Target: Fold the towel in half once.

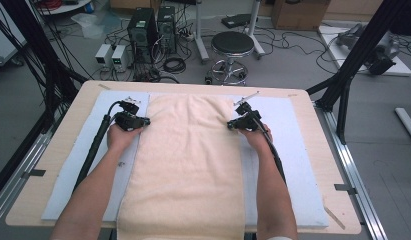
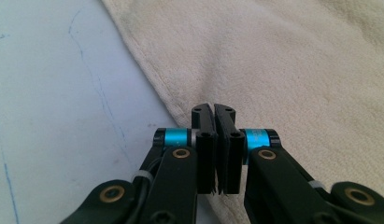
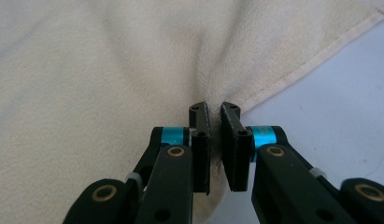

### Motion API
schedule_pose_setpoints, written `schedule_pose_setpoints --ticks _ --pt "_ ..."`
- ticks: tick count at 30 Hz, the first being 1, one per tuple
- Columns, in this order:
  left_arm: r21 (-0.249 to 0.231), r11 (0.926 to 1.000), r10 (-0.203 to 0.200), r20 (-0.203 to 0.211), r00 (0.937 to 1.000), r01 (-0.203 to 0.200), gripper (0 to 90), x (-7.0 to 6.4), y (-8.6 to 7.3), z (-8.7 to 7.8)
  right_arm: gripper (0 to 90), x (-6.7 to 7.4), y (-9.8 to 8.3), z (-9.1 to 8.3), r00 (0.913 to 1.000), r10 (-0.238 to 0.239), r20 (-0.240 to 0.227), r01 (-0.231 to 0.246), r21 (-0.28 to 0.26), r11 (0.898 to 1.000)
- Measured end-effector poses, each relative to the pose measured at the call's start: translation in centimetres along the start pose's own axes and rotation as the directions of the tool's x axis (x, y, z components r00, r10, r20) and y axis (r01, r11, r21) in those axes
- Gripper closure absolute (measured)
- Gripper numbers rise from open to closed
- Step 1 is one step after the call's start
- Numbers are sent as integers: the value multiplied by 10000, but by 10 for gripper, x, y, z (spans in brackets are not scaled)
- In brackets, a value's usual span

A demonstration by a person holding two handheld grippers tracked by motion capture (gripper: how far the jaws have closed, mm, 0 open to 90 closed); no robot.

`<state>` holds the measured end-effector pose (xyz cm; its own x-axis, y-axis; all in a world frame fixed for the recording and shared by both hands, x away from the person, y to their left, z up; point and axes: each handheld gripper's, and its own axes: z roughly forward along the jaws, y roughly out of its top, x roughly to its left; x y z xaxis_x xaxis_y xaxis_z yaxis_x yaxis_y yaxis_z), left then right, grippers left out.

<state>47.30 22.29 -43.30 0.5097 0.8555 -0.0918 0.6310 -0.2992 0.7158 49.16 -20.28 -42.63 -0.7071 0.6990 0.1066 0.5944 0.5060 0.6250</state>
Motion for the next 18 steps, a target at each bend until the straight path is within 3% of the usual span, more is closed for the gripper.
schedule_pose_setpoints --ticks 2,6,12,18 --pt "-95 9999 122 97 9999 -121 872 1 1 -4 835 0 1 -4 9997 -249 -51 248 -157 9996" --pt "-498 9984 305 376 9988 -286 872 2 6 -18 837 0 3 -16 9995 -213 -236 201 -497 9986" --pt "-1048 9931 605 669 9959 -532 872 2 13 -45 837 6 5 -40 9962 -615 -616 544 -1102 9924" --pt "-1512 9815 1332 964 9864 -1177 871 -4 17 -80 835 19 6 -72 9870 -1414 -767 1271 -1673 9777"
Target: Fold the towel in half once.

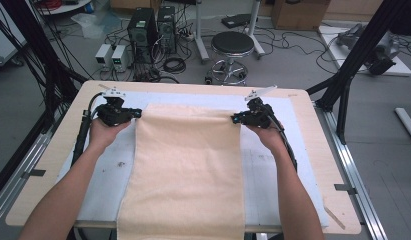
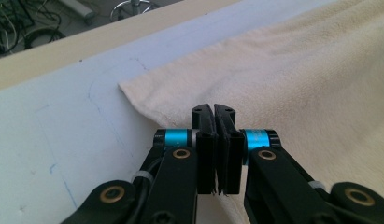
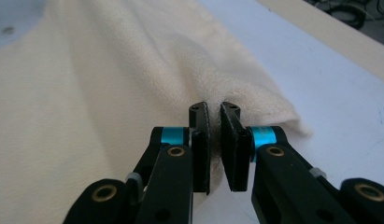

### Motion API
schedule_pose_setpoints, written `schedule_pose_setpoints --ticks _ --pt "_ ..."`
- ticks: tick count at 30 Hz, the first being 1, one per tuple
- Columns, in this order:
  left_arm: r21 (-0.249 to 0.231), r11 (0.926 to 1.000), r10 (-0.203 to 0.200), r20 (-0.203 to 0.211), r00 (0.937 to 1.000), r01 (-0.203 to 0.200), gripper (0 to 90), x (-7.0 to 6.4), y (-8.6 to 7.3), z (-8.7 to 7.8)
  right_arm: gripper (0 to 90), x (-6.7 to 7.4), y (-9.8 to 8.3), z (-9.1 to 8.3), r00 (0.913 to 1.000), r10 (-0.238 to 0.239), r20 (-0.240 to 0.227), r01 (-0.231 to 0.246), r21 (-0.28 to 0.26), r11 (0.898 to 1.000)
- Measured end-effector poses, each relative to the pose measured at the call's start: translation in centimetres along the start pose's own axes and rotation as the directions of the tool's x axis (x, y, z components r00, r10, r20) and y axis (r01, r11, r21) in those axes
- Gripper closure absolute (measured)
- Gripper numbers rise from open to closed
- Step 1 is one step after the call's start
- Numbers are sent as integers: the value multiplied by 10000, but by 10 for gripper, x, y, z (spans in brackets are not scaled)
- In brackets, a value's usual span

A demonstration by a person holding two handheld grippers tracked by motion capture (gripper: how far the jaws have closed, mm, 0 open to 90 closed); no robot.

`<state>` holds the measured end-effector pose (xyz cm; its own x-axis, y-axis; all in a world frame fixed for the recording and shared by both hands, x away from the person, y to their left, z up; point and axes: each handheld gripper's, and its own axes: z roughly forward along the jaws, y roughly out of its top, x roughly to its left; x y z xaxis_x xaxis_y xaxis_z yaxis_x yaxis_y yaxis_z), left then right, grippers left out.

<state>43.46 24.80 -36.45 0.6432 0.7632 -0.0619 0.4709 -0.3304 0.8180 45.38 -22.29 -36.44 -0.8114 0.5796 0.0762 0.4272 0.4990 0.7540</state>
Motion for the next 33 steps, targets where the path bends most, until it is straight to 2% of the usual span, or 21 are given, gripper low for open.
schedule_pose_setpoints --ticks 6,10,13,14,16,18,20,25,29,33 --pt "-442 9979 476 115 9988 -471 870 -18 -3 -32 833 29 4 -28 9959 -871 -262 864 -254 9959" --pt "-572 9952 808 331 9962 -789 869 -33 -21 -50 831 50 -4 -41 9917 -1205 -439 1190 -357 9923" --pt "-524 9916 1201 380 9920 -1180 869 -47 -38 -60 828 68 -15 -48 9874 -1452 -634 1432 -349 9891" --pt "-390 9911 1289 444 9907 -1272 868 -51 -43 -62 825 73 -20 -50 9870 -1445 -705 1424 -337 9892" --pt "-449 9893 1412 514 9887 -1389 868 -59 -53 -65 825 80 -29 -52 9862 -1382 -913 1349 -417 9900" --pt "-424 9884 1486 621 9869 -1461 868 -65 -62 -69 822 90 -41 -53 9863 -1329 -976 1321 -153 9911" --pt "-430 9857 1655 718 9836 -1628 866 -72 -71 -73 821 96 -51 -53 9863 -1244 -1080 1231 -189 9922" --pt "-164 9816 1908 951 9770 -1901 857 -82 -88 -77 807 111 -76 -46 9860 -1193 -1168 1241 346 9917" --pt "120 9836 1775 1148 9774 -1800 854 -85 -107 -76 793 116 -93 -37 9852 -1125 -1297 1225 716 9899" --pt "564 9841 1601 1273 9789 -1683 839 -83 -122 -73 783 117 -105 -28 9855 -923 -1422 1088 1137 9875"
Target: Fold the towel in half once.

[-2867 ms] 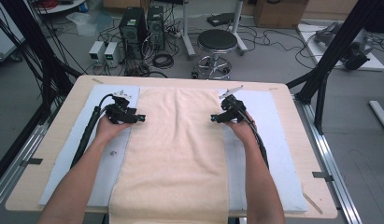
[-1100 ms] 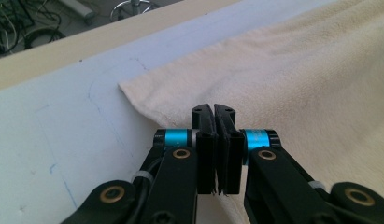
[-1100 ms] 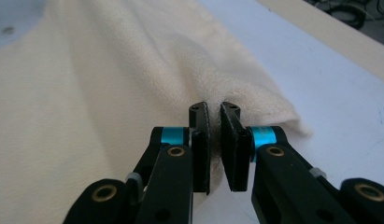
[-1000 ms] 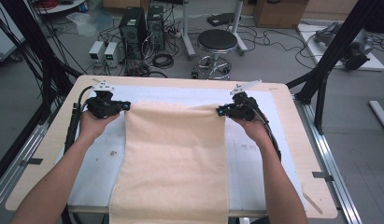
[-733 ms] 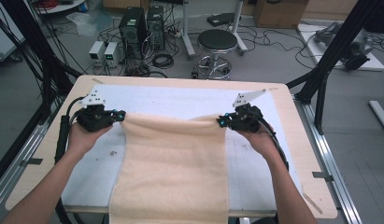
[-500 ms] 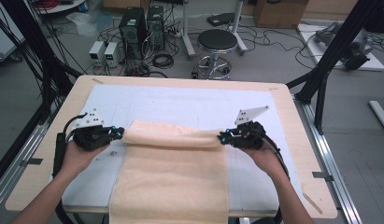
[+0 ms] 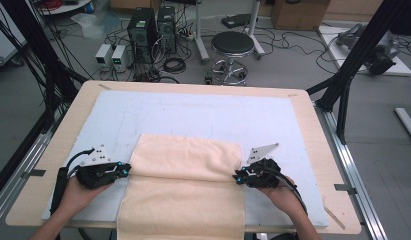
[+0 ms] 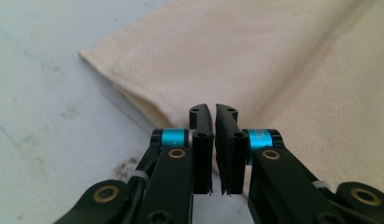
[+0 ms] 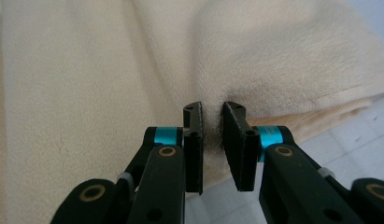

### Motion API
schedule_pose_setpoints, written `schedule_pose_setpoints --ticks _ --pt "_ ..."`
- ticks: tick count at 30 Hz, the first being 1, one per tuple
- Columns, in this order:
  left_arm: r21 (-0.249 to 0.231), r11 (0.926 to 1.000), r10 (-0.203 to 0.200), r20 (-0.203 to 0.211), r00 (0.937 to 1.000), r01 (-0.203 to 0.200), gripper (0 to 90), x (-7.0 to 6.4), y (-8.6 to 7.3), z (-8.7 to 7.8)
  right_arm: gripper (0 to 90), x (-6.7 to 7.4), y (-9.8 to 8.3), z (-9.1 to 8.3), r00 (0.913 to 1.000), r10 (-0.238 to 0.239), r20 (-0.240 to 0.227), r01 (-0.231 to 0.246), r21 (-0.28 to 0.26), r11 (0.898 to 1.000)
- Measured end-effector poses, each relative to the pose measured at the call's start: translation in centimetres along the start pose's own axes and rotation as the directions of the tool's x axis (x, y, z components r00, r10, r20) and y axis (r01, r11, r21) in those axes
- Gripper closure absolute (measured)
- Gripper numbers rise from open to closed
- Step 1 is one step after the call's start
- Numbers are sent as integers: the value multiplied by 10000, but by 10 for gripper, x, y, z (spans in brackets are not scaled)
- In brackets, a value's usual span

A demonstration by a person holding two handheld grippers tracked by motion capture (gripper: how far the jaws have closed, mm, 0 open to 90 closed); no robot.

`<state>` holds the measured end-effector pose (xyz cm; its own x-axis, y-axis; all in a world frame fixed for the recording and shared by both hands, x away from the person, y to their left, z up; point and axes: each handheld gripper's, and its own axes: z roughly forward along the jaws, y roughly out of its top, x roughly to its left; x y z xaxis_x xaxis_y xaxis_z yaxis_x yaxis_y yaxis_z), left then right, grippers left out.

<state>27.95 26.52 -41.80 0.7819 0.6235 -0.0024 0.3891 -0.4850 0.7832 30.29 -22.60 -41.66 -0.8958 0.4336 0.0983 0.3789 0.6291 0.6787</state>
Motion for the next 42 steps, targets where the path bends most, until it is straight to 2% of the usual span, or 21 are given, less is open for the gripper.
schedule_pose_setpoints --ticks 3,7,10,14,22,24,28,32,34,35,38,40,42 --pt "128 9999 -21 121 9999 19 805 0 -4 1 759 1 -5 5 9999 122 2 -122 186 9998" --pt "-40 10000 -9 231 9997 10 727 0 -1 -2 649 1 -7 2 9998 186 104 -187 41 9998" --pt "-277 9996 -30 274 9996 37 674 3 7 -4 593 1 -6 -4 9996 261 146 -256 -331 9991" --pt "-530 9986 -1 393 9992 22 623 9 21 -5 508 -4 0 -14 9984 305 474 -276 -619 9977" --pt "-840 9961 -261 255 9993 282 581 25 43 7 459 -23 17 -22 9935 455 1043 -359 -915 9952" --pt "-799 9961 -375 139 9992 385 570 31 45 13 456 -29 20 -19 9912 543 1210 -436 -894 9950" --pt "-528 9951 -826 262 9962 839 536 44 49 27 447 -45 25 -10 9877 814 1331 -707 -837 9940" --pt "-217 9935 -1110 238 9935 1115 537 55 48 44 443 -60 24 6 9837 1082 1434 -1006 -596 9931" --pt "-120 9913 -1312 48 9913 1312 536 61 45 50 445 -67 23 13 9813 1236 1474 -1172 -515 9918" --pt "-124 9904 -1377 -23 9905 1377 532 62 45 52 447 -70 22 16 9810 1396 1348 -1319 -644 9892" --pt "-223 9885 -1508 -514 9872 1498 528 69 44 57 451 -77 23 22 9785 1507 1405 -1420 -701 9874" --pt "-143 9847 -1741 -597 9829 1736 528 74 43 62 453 -82 23 26 9763 1687 1352 -1626 -550 9851" --pt "91 9843 -1753 -617 9826 1762 536 76 42 65 480 -84 24 30 9763 1661 1387 -1627 -357 9860"
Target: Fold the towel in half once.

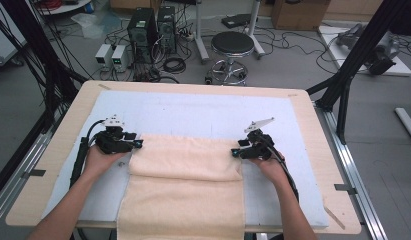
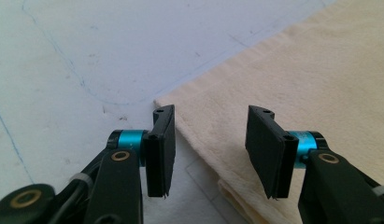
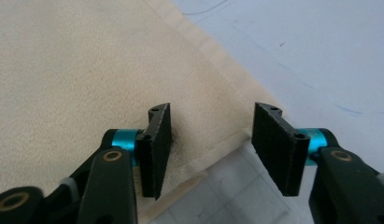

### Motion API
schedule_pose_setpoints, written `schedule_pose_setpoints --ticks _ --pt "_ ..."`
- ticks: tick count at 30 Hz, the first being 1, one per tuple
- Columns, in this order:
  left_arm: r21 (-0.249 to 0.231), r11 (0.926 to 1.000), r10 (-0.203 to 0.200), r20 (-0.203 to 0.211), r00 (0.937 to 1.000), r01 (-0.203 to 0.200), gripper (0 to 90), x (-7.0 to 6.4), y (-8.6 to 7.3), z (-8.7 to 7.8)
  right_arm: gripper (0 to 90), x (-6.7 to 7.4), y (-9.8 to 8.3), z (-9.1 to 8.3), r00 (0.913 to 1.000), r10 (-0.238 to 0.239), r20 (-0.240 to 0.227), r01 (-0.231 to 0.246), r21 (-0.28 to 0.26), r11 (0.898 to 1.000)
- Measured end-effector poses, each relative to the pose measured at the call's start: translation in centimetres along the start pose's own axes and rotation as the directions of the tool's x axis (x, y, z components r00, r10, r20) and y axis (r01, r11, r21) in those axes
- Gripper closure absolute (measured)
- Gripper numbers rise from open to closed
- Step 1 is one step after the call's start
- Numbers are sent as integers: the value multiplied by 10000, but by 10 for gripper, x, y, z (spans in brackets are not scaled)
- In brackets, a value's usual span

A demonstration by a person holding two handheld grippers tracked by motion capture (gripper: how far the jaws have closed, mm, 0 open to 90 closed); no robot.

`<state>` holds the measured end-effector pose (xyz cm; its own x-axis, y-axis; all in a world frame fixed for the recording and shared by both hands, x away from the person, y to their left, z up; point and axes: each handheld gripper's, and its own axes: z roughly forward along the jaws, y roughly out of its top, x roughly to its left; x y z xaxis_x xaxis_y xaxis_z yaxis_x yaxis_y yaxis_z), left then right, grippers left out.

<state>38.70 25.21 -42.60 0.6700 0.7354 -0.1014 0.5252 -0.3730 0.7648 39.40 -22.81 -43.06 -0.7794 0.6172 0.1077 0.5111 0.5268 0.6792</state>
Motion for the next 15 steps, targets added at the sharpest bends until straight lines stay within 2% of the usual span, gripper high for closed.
schedule_pose_setpoints --ticks 3,4,6,8,11,15 --pt "365 9993 -60 104 9999 56 583 1 -3 7 585 -3 1 6 9985 200 -510 -196 99 9998" --pt "517 9987 -10 -17 10000 11 598 0 -3 9 628 -3 2 6 9978 239 -624 -233 114 9997" --pt "547 9985 49 -126 9999 -42 630 -2 -3 12 721 -4 2 6 9953 189 -952 -181 91 9998" --pt "529 9985 161 -219 9996 -149 667 -5 -3 13 777 -3 3 5 9946 115 -1033 -110 60 9999" --pt "560 9979 330 -269 9991 -314 786 -6 -3 14 822 -1 4 4 9941 -32 -1081 39 70 10000" --pt "560 9977 395 -342 9986 -376 870 -7 -2 13 843 -1 5 3 9940 69 -1096 -71 -19 10000"
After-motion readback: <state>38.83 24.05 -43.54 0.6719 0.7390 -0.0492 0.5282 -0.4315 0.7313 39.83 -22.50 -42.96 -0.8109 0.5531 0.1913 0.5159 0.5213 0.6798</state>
